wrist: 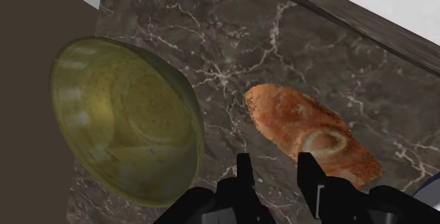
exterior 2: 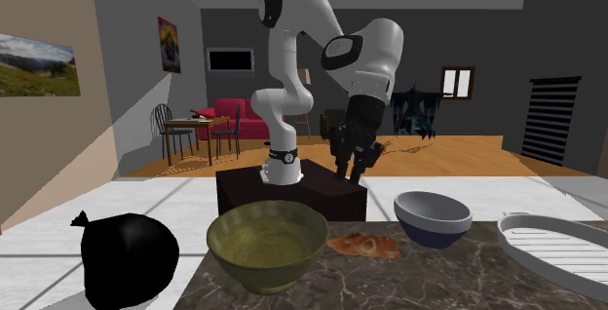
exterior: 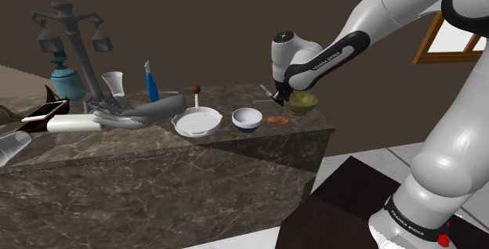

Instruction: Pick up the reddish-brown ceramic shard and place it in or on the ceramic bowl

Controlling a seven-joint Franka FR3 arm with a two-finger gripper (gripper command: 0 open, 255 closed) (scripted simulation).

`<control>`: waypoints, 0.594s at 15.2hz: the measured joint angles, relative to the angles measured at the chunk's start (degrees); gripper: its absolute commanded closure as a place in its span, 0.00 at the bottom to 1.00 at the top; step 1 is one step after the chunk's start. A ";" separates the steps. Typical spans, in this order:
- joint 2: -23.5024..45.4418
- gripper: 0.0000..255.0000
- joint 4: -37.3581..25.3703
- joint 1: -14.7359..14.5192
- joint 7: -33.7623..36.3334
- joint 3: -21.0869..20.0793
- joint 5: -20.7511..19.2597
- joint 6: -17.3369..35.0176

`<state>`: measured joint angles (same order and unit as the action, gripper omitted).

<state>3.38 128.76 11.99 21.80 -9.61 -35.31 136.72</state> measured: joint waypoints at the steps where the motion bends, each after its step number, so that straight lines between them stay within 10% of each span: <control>1: 0.00 1.00 0.00 0.00 0.00 0.00 0.00 0.00; 7: 0.00 1.00 0.00 0.00 0.00 0.00 0.00 0.00; 8: 0.00 0.00 0.00 0.00 0.00 0.00 0.00 0.00; 9: 0.00 0.00 0.00 0.00 0.00 0.00 0.00 0.00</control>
<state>3.38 128.76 11.99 21.80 -9.61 -35.31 136.72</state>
